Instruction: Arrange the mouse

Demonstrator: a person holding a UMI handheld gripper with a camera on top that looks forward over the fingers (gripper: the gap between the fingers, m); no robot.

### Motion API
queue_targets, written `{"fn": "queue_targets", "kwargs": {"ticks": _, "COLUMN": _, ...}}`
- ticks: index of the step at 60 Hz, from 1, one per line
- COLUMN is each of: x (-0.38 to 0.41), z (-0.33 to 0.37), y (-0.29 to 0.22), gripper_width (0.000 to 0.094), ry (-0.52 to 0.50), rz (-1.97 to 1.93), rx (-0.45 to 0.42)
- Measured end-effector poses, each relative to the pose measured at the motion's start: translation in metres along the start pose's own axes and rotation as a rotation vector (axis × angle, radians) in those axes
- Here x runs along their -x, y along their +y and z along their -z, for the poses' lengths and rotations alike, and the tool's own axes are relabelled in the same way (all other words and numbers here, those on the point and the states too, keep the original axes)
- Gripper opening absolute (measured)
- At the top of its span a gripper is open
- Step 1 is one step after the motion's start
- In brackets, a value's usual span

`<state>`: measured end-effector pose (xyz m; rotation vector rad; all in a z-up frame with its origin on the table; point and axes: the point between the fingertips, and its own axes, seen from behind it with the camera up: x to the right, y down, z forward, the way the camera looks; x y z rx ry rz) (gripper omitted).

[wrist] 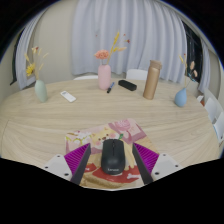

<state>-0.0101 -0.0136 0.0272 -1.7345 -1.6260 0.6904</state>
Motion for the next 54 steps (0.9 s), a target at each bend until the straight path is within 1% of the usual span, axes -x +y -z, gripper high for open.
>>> {"fn": "queue_targets", "kwargs": {"ticks": 6, "x": 0.015, "z": 0.056, "y": -0.007, "gripper_width": 0.0861, "ry": -0.003, "rz": -0.021, "rx": -0.018}}
{"fn": "queue_targets", "kwargs": {"ticks": 12, "x": 0.040, "z": 0.120, "y": 0.001, "gripper_width": 0.0861, "ry": 0.000, "rz": -0.028, "rx": -0.025}}
{"fn": "queue_targets", "kwargs": {"ticks": 19, "x": 0.076, "z": 0.184, "y": 0.035, "gripper_width": 0.0861, "ry": -0.015, "rz": -0.048, "rx": -0.012}}
{"fn": "queue_targets", "kwargs": {"ticks": 26, "x": 0.111, "z": 0.230, "y": 0.076, "gripper_width": 0.0856, "ry": -0.025, "rz": -0.049, "rx": 0.016}}
{"fn": "queue_targets", "kwargs": {"ticks": 31, "x": 0.133, "z": 0.252, "y": 0.104, "gripper_width": 0.0852, "ry": -0.034, "rz": -0.049, "rx": 0.044}}
{"fn": "queue_targets", "kwargs": {"ticks": 36, "x": 0.149, "z": 0.265, "y": 0.121, "gripper_width": 0.0853, "ry": -0.034, "rz": -0.031, "rx": 0.057}}
{"fn": "queue_targets", "kwargs": {"ticks": 45, "x": 0.167, "z": 0.281, "y": 0.131, "gripper_width": 0.0853, "ry": -0.033, "rz": -0.010, "rx": 0.050}}
{"fn": "queue_targets", "kwargs": {"ticks": 54, "x": 0.165, "z": 0.284, "y": 0.126, "gripper_width": 0.0858, "ry": -0.008, "rz": -0.007, "rx": 0.033}}
